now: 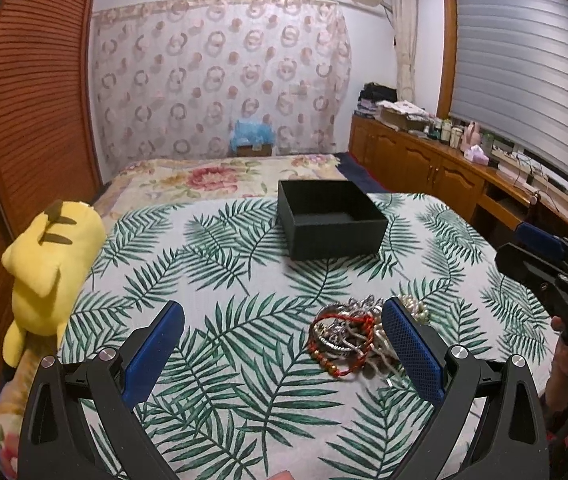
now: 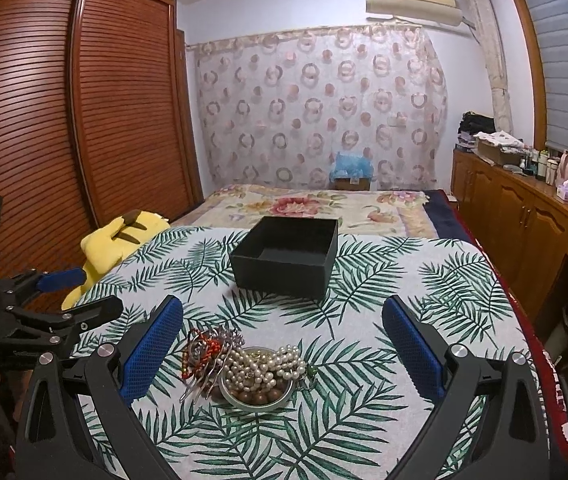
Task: Organize jewelry
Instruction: 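Lower the left tool onto the pile and grasp the red cord bracelet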
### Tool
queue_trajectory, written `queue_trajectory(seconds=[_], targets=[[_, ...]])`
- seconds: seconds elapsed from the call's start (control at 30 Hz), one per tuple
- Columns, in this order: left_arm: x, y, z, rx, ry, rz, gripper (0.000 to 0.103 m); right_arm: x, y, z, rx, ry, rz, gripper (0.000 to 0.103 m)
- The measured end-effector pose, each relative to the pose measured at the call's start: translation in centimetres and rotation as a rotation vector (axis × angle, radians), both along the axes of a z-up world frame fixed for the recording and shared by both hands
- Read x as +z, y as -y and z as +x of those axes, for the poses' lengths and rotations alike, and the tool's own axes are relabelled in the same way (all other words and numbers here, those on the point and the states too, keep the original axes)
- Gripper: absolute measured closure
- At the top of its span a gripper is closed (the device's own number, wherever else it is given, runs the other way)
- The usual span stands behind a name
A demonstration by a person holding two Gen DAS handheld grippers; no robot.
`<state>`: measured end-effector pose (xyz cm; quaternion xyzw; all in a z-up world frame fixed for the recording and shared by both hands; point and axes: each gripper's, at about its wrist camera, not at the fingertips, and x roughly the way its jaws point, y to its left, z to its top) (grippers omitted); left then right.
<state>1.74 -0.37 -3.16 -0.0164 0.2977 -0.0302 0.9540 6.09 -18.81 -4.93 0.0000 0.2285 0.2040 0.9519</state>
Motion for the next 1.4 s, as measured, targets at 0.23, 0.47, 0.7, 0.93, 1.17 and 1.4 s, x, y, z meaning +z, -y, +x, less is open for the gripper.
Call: queue_trajectory(seconds=[0.23,0.47,0.7,0.93,1.17,1.4], targets=[[-2.4,-0.6,1.1,-0.012,-0.059,-0.006,0.008,-1.3,-0.7,0.6,0.041,-0.023,-0.015,0.005],[-4.3,-0.9,2.2,-0.053,-0.117,-0.026,0.008,-3.5,-1.6,1.6,0.094,-0.085,-0.036,0.017],[-5.9,-0.6,3.6,-0.099,-0.176,-0.038,0.029,-4.9,-2.2,1.8,0.118,-0.127,-0.050,0.019],[-7.1,0.2,5.6,-0.140,-0.220,-0.025,0.050,-6.0,-2.3,1.8,0.123,-0.151,-0.056,0.019],[-7.9,-0.2,7.0,-0.152,-0.259,-0.051,0.081,-6.2,-2.1,1.7,0.126,-0.158,-0.056,0.019],[-8.2,0.0,8.0,-0.156,-0.268,-0.044,0.084,-6.5,-2.0,1.5,0.130,-0.164,-0.057,0.019]])
